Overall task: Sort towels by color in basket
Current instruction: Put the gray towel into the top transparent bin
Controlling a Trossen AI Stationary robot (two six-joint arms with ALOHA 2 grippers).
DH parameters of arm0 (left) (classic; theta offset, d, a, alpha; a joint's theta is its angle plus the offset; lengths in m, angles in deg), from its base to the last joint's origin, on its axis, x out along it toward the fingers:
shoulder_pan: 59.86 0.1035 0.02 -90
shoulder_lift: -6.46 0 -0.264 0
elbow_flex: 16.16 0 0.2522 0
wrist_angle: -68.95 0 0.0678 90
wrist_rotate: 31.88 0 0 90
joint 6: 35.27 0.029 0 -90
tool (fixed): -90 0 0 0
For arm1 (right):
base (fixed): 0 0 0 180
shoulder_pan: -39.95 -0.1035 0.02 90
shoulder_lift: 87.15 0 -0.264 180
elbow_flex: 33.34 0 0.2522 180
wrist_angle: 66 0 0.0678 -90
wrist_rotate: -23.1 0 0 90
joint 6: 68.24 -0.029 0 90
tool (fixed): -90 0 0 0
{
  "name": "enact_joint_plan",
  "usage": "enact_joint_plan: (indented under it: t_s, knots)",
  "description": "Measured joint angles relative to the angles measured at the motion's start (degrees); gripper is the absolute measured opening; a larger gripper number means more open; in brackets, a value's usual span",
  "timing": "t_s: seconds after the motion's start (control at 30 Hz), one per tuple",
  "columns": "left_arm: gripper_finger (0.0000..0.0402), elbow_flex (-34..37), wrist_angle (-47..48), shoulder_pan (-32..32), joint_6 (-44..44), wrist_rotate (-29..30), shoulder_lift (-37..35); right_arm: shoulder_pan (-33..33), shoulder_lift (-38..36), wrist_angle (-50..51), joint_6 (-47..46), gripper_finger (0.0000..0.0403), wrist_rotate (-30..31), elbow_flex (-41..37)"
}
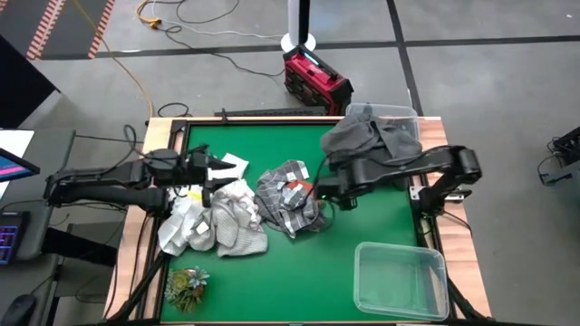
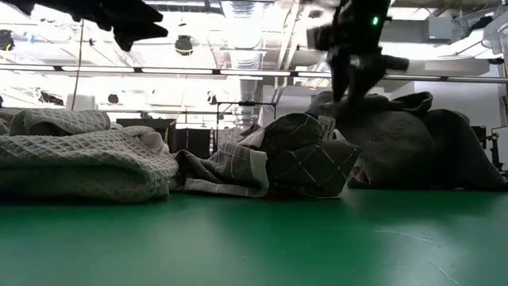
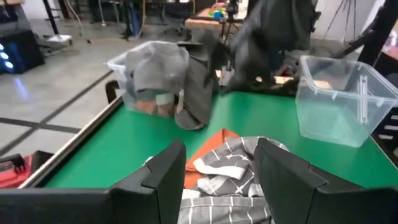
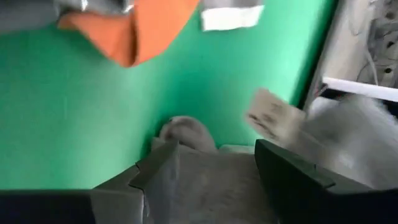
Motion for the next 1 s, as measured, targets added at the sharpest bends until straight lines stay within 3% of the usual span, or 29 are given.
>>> enact_joint_plan:
  t_s: [0.4,0.83,1.0]
  knots:
    - [0.018,0.0,3.8,0.0,5.5,0.2,-3.6,1.3,20.0,15.5,3.4,0.0249,-4.0,9.0]
    - [0.018,0.0,7.0,0.0,5.9,0.2,-3.4,4.3,27.9,18.4,10.5,0.0248,-5.8,11.5]
    - [0.018,0.0,8.7,0.0,5.3,0.2,-3.4,6.5,29.2,19.7,11.2,0.0224,-4.8,10.0]
